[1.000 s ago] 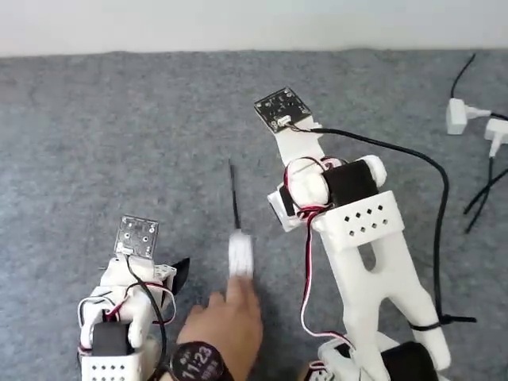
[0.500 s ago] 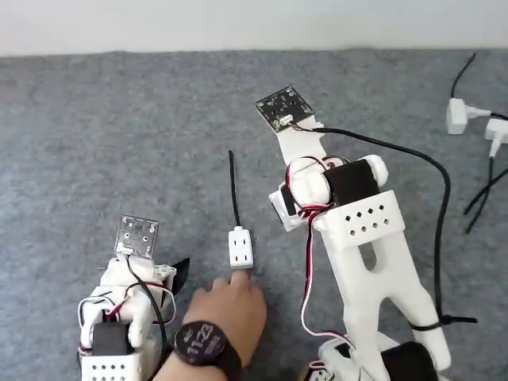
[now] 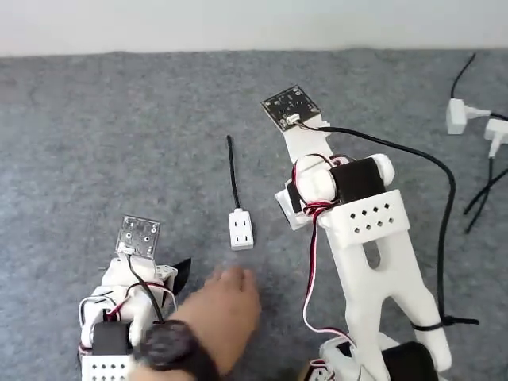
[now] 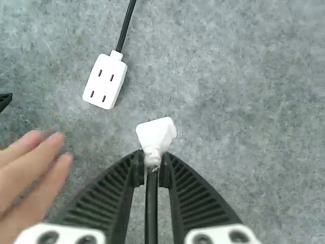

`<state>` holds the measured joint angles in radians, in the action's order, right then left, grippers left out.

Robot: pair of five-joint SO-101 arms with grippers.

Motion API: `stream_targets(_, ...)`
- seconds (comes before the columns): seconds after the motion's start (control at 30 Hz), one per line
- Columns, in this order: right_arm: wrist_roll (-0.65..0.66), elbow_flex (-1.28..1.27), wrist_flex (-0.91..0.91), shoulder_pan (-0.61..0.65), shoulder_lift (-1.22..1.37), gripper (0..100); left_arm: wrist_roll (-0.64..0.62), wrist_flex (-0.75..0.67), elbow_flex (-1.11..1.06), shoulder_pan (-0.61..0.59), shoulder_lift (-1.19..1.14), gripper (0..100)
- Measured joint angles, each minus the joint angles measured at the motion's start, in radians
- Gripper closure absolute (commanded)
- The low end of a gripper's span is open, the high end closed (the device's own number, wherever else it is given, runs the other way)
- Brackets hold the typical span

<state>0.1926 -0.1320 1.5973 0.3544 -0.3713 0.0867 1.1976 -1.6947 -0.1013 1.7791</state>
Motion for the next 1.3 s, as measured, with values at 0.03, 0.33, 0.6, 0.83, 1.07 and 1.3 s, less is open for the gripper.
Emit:
stream_targets(0.03, 0.0, 0.0, 0.0, 0.0, 0.0, 99.1, 0.0, 0.0, 0.0, 0.0, 0.0, 71)
stream_targets(0.33, -0.026, 0.0, 0.003, -0.006, 0.0, 99.1, 0.0, 0.0, 0.0, 0.0, -0.003, 71)
stream_targets(0.6, -0.04, 0.0, 0.003, 0.028, 0.0, 99.1, 0.0, 0.0, 0.0, 0.0, -0.003, 71)
stream_targets(0.83, -0.13, 0.0, -0.012, 0.127, 0.0, 99.1, 0.0, 0.0, 0.0, 0.0, -0.003, 71)
stream_targets(1.07, -0.233, 0.0, -0.061, 0.198, 0.178, 99.1, 0.0, 0.0, 0.0, 0.0, -0.003, 71)
stream_targets(1.3, -0.244, 0.0, -0.078, 0.224, 0.238, 99.1, 0.0, 0.0, 0.0, 0.0, -0.003, 71)
